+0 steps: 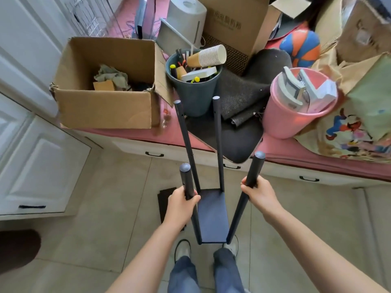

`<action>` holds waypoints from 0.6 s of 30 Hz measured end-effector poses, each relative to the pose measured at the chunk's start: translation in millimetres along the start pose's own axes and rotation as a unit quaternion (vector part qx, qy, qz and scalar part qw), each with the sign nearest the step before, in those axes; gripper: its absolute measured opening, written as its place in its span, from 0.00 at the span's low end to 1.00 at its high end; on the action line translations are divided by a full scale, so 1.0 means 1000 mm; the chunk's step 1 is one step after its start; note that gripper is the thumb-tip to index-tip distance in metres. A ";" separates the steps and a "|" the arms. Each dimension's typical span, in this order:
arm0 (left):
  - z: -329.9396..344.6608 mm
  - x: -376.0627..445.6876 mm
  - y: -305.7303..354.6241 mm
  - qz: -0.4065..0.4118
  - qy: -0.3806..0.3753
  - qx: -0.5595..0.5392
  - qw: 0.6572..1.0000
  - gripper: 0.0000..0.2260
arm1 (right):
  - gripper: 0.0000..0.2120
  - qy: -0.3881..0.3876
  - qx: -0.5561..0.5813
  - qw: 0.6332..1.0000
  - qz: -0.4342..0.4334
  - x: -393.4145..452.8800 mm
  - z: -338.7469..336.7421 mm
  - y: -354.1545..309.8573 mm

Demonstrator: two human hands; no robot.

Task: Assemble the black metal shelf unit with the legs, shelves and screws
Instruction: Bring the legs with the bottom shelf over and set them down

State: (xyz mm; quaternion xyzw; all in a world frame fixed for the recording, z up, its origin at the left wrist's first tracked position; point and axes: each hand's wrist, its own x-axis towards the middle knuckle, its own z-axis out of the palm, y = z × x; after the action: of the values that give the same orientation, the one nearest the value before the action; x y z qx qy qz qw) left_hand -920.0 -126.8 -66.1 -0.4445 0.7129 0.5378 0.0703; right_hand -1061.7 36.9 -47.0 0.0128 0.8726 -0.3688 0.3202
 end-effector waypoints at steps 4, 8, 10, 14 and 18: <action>0.035 0.016 -0.012 -0.029 0.017 0.002 0.999 0.03 | 0.06 -0.022 -0.014 1.000 0.004 0.034 -0.001 0.025; 0.069 0.029 -0.026 -0.054 0.031 0.026 0.998 0.06 | 0.08 -0.047 -0.033 0.998 0.004 0.064 -0.004 0.054; 0.088 0.034 -0.034 -0.063 0.042 0.027 0.997 0.06 | 0.07 -0.063 -0.050 0.997 0.000 0.081 -0.005 0.069; 0.123 0.048 -0.054 -0.078 0.054 0.035 0.995 0.06 | 0.09 -0.081 -0.070 0.994 0.007 0.111 -0.002 0.100; 0.147 0.068 -0.079 -0.088 0.076 0.040 0.992 0.05 | 0.09 -0.100 -0.079 0.992 0.010 0.134 0.013 0.126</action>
State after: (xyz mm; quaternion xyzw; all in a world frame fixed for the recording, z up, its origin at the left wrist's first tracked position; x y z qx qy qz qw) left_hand -960.0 -44.6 -221.5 -0.5424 0.6950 0.4651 0.0804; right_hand -1128.7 91.4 -210.4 -0.0403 0.8624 -0.2949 0.4096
